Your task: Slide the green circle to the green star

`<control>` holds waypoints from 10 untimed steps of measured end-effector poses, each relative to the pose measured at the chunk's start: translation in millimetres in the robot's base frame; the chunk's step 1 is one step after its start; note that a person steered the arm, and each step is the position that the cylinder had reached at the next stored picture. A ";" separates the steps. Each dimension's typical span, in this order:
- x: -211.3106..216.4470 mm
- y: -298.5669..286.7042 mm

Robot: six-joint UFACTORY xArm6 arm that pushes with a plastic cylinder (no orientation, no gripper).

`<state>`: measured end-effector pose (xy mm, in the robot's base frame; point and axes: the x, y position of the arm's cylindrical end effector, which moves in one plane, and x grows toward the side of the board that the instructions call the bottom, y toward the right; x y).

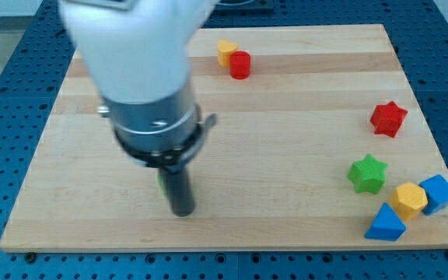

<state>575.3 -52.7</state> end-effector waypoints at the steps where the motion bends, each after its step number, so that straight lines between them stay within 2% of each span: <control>1: 2.5 30.0; 3: 37.8 -56.7; 4: 39.7 -86.7; 5: -9.1 -81.3; 7: -13.7 -81.1; 8: -23.0 -52.1; 10: -69.6 36.6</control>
<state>505.7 -16.1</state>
